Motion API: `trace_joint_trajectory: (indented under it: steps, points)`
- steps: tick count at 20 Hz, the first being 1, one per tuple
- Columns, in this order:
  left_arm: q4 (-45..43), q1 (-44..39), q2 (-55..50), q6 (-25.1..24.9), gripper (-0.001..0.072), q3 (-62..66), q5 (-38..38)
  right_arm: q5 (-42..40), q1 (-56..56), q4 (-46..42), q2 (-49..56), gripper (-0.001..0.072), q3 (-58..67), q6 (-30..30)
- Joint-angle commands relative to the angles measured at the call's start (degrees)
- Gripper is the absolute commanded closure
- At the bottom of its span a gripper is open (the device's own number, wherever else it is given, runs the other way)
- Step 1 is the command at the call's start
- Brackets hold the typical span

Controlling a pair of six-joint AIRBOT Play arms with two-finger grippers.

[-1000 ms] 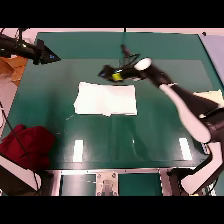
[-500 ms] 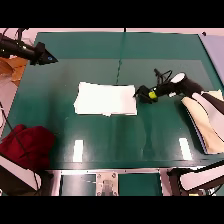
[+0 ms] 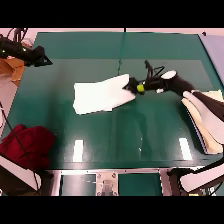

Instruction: Fold the shirts.

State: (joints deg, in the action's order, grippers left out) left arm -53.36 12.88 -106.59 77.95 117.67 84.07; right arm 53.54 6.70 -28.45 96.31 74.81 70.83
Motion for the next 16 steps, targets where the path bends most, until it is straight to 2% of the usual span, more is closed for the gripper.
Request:
trace_joint_trajectory:
  steps: [1,6,10,14,16]
  points:
    - [-1.1,0.0,0.0,0.2,0.0684,0.0,2.2,3.2,-5.7,2.4,-4.3,0.0698,8.1,3.5]
    - [-1.1,0.0,0.0,0.2,0.0684,0.0,4.7,7.6,-26.0,0.1,-15.8,0.0698,9.1,8.7]
    - [-1.1,0.0,0.0,0.2,0.0684,0.0,5.3,15.6,-45.0,-2.2,-22.3,0.0698,9.1,11.9]
    - [-0.9,-0.4,0.0,0.0,0.0684,0.0,5.7,20.9,-59.4,-16.9,-28.7,0.0698,9.1,19.7]
    - [-0.6,-0.5,0.0,0.0,0.0684,0.0,6.0,23.3,-64.5,-23.2,-31.7,0.0698,8.3,20.7]
